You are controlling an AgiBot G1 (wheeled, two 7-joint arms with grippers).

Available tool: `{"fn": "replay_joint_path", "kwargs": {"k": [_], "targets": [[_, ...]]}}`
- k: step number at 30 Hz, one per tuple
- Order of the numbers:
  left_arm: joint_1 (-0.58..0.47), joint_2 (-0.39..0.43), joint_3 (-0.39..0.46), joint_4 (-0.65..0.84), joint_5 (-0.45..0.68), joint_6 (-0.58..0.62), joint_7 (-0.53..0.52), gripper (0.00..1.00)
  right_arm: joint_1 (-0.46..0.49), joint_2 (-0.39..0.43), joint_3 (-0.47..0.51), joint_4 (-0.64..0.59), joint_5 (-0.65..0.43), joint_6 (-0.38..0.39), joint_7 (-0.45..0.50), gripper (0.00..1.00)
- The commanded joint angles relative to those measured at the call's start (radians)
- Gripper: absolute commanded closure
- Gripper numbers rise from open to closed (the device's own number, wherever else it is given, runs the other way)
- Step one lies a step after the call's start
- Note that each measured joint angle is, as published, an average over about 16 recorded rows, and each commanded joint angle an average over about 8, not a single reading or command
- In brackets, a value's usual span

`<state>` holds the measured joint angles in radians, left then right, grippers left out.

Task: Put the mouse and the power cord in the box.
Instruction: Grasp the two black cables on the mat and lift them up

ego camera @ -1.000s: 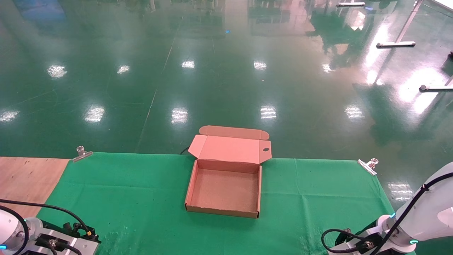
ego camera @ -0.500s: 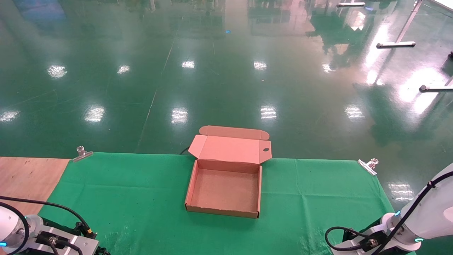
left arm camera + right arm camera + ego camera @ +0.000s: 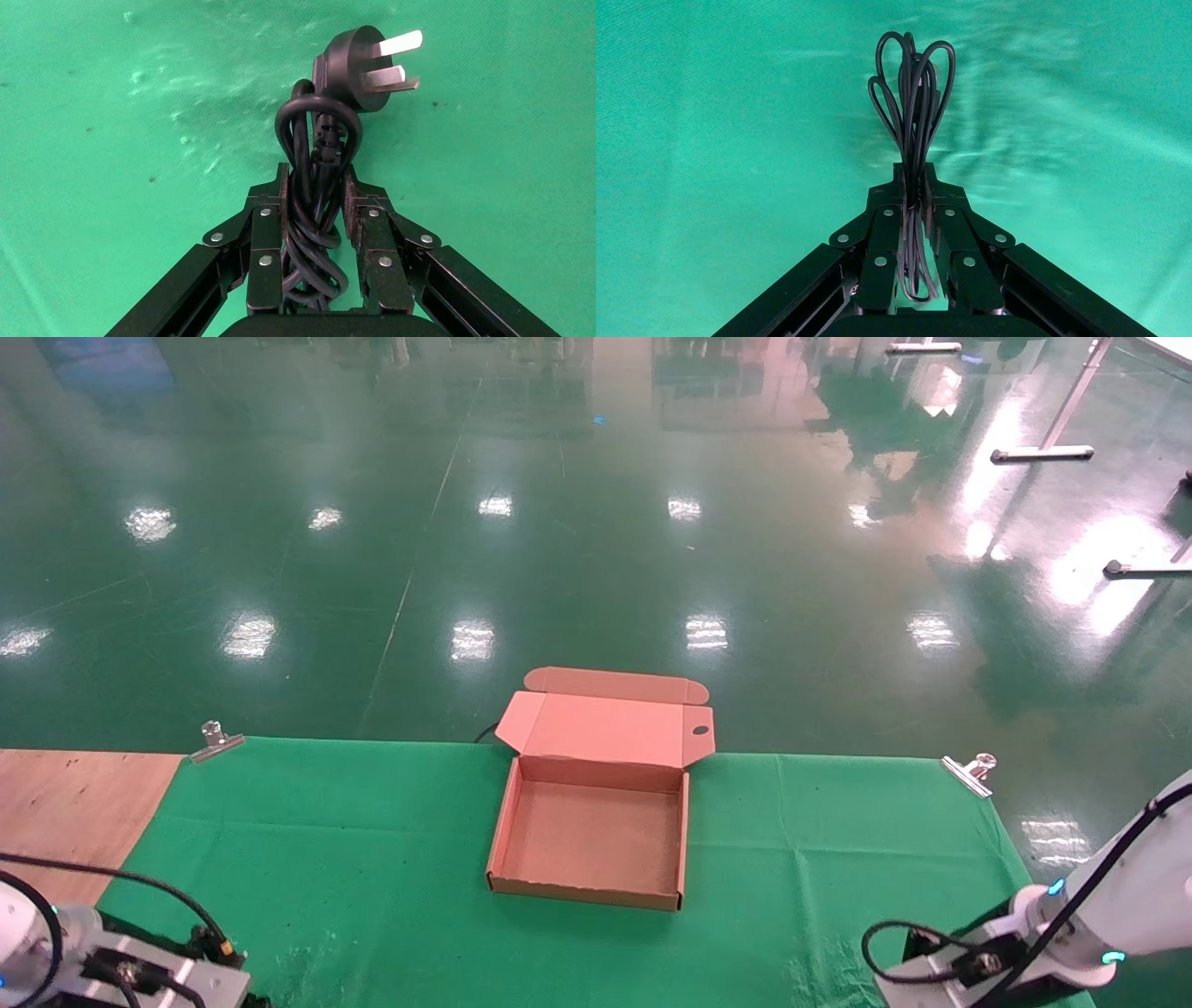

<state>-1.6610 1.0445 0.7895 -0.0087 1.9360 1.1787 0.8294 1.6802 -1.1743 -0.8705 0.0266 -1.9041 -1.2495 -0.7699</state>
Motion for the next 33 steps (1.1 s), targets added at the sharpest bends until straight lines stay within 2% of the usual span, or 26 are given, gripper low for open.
{"fn": "replay_joint_path", "kwargs": {"k": [1, 10, 19, 24, 33], "targets": [[-0.014, -0.005, -0.002, -0.002, -0.002, 0.009, 0.0, 1.0, 0.012, 0.004, 0.005, 0.002, 0.007, -0.008, -0.004, 1.0], [-0.152, -0.001, -0.015, -0.029, -0.021, 0.119, -0.019, 1.0, 0.141, 0.034, 0.037, 0.027, 0.053, -0.092, -0.014, 1.0], [-0.286, 0.049, -0.029, -0.074, -0.042, 0.186, -0.072, 1.0, 0.261, 0.037, 0.076, 0.049, 0.108, -0.168, 0.015, 1.0], [-0.358, 0.095, -0.043, -0.108, -0.06, 0.187, -0.11, 1.0, 0.325, 0.006, 0.097, 0.065, 0.137, -0.169, 0.051, 1.0], [-0.453, 0.185, -0.063, -0.151, -0.087, 0.164, -0.152, 1.0, 0.421, -0.092, 0.126, 0.075, 0.176, -0.12, 0.123, 1.0]]}}
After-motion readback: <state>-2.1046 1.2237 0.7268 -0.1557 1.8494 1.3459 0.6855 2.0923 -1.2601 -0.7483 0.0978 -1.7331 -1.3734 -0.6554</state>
